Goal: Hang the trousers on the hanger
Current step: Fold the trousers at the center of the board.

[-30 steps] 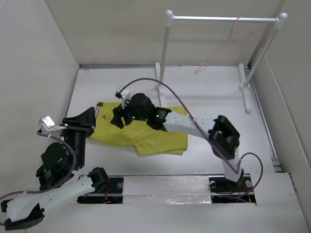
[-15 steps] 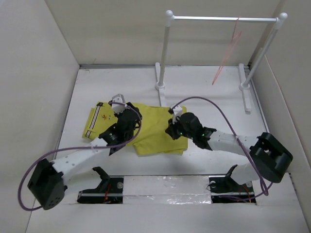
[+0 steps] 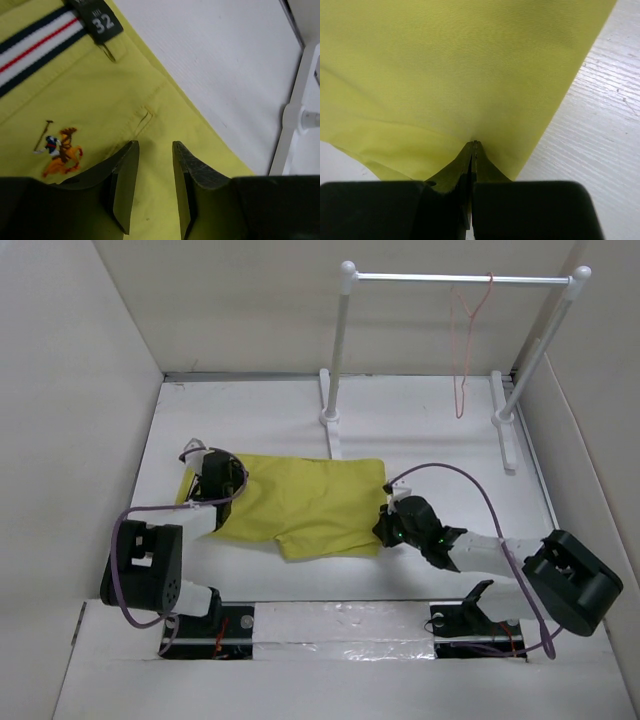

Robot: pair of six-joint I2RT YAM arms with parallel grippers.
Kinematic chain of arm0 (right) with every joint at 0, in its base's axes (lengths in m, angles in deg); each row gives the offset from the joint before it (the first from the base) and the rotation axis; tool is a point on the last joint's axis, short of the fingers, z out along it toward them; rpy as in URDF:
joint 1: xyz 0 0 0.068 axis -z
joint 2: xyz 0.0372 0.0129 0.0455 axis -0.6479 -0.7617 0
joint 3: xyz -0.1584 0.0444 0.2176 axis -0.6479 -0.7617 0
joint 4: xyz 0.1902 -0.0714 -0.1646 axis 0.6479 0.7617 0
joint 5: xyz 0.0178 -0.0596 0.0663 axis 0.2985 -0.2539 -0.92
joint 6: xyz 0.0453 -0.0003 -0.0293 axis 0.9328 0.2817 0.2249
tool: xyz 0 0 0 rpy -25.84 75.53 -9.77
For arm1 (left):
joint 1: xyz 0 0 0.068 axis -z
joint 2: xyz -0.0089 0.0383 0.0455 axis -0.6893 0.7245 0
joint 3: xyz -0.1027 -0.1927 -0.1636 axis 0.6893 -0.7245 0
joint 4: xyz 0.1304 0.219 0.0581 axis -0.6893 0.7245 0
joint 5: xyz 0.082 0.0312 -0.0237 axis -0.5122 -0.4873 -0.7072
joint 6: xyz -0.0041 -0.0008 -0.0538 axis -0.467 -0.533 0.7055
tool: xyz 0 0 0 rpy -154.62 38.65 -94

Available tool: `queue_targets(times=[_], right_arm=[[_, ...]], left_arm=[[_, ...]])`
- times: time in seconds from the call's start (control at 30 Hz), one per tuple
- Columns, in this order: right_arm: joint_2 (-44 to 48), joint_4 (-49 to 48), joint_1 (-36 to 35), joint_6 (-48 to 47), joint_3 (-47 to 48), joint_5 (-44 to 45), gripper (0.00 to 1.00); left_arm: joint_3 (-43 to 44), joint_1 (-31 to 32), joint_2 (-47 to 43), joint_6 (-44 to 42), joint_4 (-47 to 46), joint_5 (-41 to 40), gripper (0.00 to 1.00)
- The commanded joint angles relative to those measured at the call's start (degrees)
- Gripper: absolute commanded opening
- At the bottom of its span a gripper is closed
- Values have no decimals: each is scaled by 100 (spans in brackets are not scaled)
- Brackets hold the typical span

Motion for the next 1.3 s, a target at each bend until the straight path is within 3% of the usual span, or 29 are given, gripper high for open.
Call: queue_targets(times=[0.0, 0.17, 0.3, 0.37, 0.5, 0.63, 0.73, 0.87, 1.07, 1.17, 1.2, 1.27], right_arm=[[61, 235, 93, -37, -66, 155, 0], [770, 1096, 93, -519, 443, -127, 3], [1186, 1510, 224, -827, 1059, 137, 39], [1186, 1283, 513, -951, 1217, 58, 43], [557, 782, 909, -1249, 1769, -163, 42], [-427, 765, 1542, -1443, 2394, -302, 50], [-1052, 292, 2016, -1276, 2571, -1171, 56], [-1572, 34, 2158, -1189, 2773, -1902, 56], [-2013, -756, 2615, -688, 2519, -2780, 56], [-2250, -1091, 2747, -521, 2413, -3009, 46], [-2311, -1135, 2826, -460, 2405, -3027, 26], [-2443, -1372, 2922, -354, 2352, -3018, 17]], left_arm=[[-234, -478, -171, 126, -369, 299, 32], [-242, -331, -618, 39, -500, 352, 32], [-199, 661, -1084, -224, -509, 54, 32], [-94, 1493, -1173, -469, -509, -96, 32], [232, 2357, -841, -726, -404, 104, 32], [320, 2474, -454, -805, -658, 650, 32], [452, 2474, -155, -936, -720, 765, 32], [618, 2378, 206, -981, -738, 537, 32], [628, 1640, 768, -656, -1027, 1080, 32], [575, 1639, 874, -647, -1072, 1029, 32], [549, 1639, 892, -638, -1072, 924, 32], [505, 1578, 918, -629, -1072, 827, 32]])
